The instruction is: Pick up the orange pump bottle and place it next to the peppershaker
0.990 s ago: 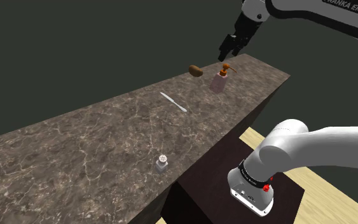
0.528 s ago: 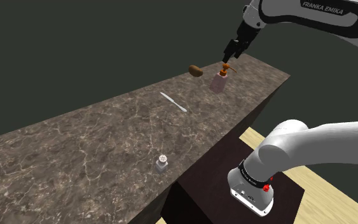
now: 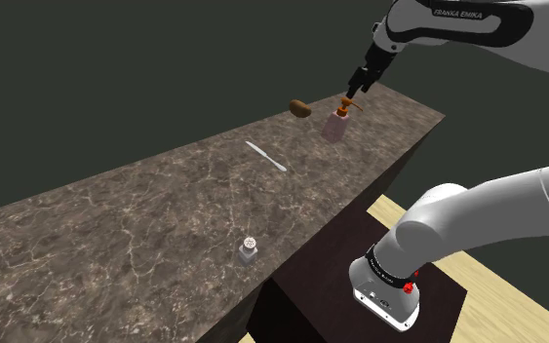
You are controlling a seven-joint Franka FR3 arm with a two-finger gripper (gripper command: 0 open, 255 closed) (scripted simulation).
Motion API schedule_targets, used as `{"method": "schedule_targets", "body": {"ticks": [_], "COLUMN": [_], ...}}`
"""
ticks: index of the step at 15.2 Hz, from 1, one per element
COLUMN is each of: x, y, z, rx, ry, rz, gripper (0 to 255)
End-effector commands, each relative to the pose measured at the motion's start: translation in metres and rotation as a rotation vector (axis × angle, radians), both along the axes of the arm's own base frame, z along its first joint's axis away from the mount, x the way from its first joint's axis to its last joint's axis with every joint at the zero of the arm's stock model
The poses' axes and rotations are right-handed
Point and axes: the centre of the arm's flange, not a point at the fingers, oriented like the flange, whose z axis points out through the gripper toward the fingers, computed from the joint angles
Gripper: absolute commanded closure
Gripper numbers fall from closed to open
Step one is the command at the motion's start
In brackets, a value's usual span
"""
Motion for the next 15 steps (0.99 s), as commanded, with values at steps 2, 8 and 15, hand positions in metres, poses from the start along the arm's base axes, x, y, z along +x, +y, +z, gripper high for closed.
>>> {"method": "schedule_targets", "body": {"ticks": [2,8,15], "x": [0.011,0.033,0.058], "y": [-0.04,-0.112,-0.195], "z": [-0.017,-0.049,-0.088], "rx": [0.005,0.019,0.035], "ry": [0.009,0.027,0.049], "rz": [0.004,0.012,0.021], "gripper": [0,0,0]}}
